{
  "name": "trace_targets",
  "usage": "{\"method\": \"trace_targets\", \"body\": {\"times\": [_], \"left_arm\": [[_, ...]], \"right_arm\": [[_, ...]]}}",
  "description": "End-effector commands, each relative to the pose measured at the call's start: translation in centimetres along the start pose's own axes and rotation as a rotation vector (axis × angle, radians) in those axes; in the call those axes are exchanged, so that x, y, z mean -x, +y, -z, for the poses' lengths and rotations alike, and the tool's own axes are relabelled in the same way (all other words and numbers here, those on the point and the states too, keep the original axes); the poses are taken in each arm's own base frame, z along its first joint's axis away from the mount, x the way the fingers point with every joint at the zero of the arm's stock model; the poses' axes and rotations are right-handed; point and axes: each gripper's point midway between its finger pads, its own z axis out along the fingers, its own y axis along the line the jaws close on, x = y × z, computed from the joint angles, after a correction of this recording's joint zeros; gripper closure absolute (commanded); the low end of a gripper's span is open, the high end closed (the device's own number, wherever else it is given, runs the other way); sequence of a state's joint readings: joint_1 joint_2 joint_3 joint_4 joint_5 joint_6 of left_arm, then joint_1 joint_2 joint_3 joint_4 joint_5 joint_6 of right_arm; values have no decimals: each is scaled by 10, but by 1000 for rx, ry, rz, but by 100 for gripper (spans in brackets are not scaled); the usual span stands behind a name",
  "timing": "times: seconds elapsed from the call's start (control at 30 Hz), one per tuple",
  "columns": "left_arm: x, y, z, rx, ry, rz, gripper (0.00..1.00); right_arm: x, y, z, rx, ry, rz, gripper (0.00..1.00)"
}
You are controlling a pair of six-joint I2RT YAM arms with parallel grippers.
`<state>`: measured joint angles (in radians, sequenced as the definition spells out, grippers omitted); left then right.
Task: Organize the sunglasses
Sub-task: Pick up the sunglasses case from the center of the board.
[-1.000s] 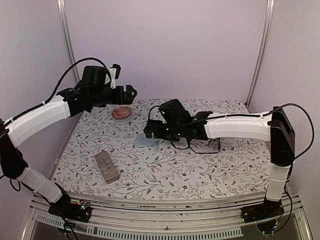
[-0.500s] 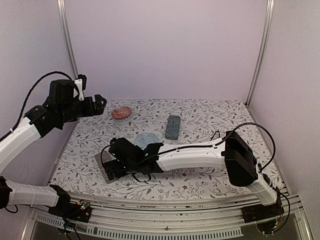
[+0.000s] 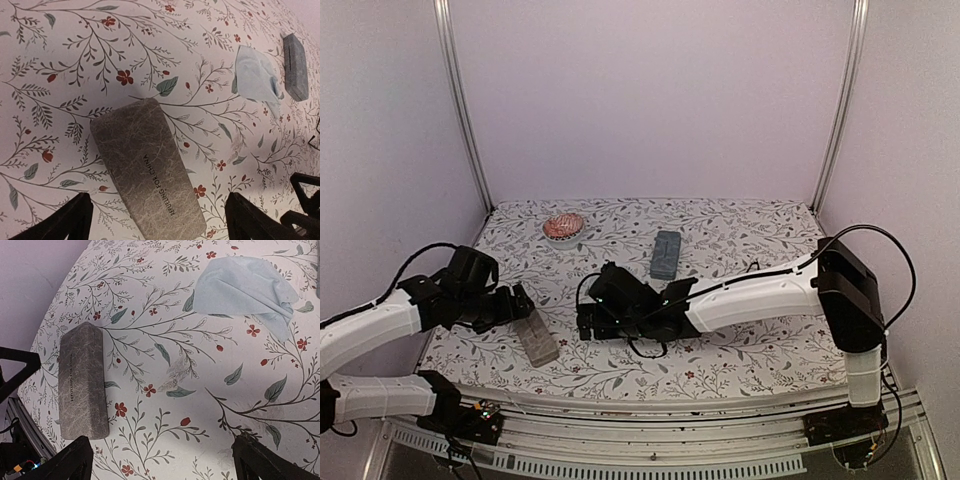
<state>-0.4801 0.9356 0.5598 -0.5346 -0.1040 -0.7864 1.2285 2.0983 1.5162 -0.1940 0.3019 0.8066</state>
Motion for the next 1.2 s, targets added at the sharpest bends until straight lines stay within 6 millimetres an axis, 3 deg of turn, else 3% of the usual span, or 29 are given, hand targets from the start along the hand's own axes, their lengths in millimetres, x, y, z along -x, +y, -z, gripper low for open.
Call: {"method": "trace_targets", "body": {"times": [0.0, 0.13, 0.3, 0.57, 0.73, 0.9, 1.0, 1.1, 1.17], "left_arm": [[-13, -2, -24, 2, 80, 60, 6], [-31, -7, -45, -8, 183, 66, 6], [-31, -16, -60, 0, 223, 24, 5], [-42, -8, -82, 249, 263, -151, 5], [-46, -12, -87, 336, 279, -219, 17], [-41, -27, -85, 307, 261, -240, 36], [-36, -37, -84, 274, 251, -261, 40], [-25, -59, -78, 186, 220, -280, 44], [-17, -89, -70, 55, 206, -291, 45]], "right_arm": [[18, -2, 13, 15, -70, -56, 0], [20, -15, 16, 8, -80, -69, 0], [21, -34, 20, -3, -91, -91, 0], [20, -51, 26, -11, -109, -119, 0], [16, -64, 30, -23, -110, -132, 0], [19, -70, 35, -17, -122, -151, 0], [21, -73, 38, -5, -124, -163, 1], [25, -69, 46, 74, -131, -184, 1], [30, -68, 52, 142, -134, -180, 1]]}}
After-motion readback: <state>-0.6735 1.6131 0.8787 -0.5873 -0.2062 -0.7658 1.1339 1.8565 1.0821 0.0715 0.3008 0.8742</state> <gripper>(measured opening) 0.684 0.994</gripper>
